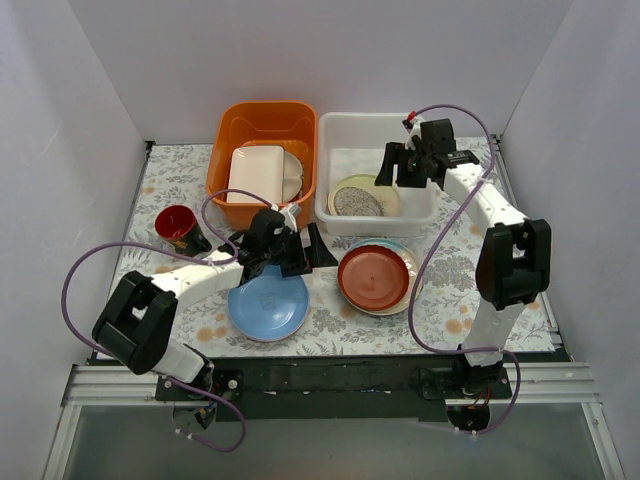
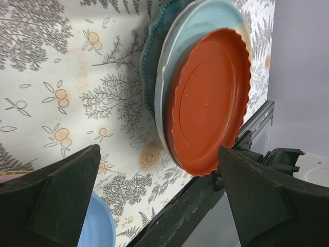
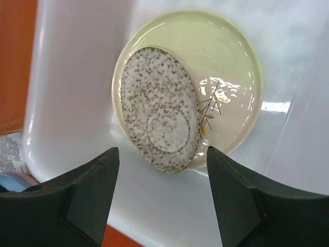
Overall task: Place the plates into the plastic bin on the countertop
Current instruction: Pick up the plate at the center of the board.
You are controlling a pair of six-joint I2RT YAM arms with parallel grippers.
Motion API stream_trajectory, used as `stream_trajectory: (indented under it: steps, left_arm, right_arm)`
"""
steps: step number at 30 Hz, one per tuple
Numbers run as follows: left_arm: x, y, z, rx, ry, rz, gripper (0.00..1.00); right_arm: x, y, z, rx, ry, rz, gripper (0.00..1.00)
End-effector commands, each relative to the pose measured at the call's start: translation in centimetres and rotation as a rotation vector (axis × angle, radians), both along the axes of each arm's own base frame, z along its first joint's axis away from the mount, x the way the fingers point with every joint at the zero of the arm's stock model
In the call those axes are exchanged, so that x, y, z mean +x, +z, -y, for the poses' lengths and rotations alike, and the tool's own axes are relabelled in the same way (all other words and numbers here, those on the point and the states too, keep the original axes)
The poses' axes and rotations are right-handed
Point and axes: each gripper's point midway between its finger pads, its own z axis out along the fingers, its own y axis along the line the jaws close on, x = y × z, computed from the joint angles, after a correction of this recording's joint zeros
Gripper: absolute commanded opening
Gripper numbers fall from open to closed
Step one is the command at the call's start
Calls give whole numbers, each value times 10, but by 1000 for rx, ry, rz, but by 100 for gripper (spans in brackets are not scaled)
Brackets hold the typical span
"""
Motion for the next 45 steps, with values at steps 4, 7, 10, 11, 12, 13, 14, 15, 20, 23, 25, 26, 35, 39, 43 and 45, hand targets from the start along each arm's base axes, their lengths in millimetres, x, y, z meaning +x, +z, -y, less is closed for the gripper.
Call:
stream_trajectory:
  steps: [4,7,10,11,12,13,14,15,20,23,25,26,35,39,43,45]
  left_arm:
    - [-5,6,30,-17,-62,8,95]
    - [-8,6,37,-17,-81,8,93]
    - [-10,4,40,-14,-87,2,92]
    - [-10,3,41,-11,-90,2,91]
    - [-10,4,42,-12,-89,2,91]
    - [-10,4,43,-13,-91,3,90]
    - [-10,3,44,-10,-92,2,89]
    - [-11,1,44,-7,-94,-3,89]
    - [-9,3,53,-25,-105,10,87]
    - [-11,-1,55,-21,-115,2,87]
    - [-10,-1,56,-20,-115,3,87]
    - [-11,-1,57,-22,-117,3,86]
    - [-12,0,56,-18,-120,13,88]
    - [-10,3,54,-8,-114,22,89]
    - [-8,6,48,18,-89,42,92]
    - [-6,4,42,46,-68,50,94]
  right_arm:
    - [-24,65,0,42,21,112,75]
    - [-36,68,1,49,28,117,75]
    - [-49,69,2,54,38,116,74]
    - [-52,69,3,56,38,115,74]
    - [-57,69,4,56,39,115,74]
    - [-61,69,4,57,41,115,74]
    - [-64,69,5,57,39,115,74]
    - [-70,66,7,54,38,108,74]
    - [-95,55,11,60,44,80,72]
    - [-110,49,13,60,51,56,71]
    - [-120,43,16,50,52,39,70]
    - [-124,40,17,47,56,33,70]
    - [-159,33,25,42,59,16,69]
    - [-173,23,28,33,67,-8,68]
    - [-187,7,32,24,73,-46,68]
    - [-192,2,33,19,73,-57,68]
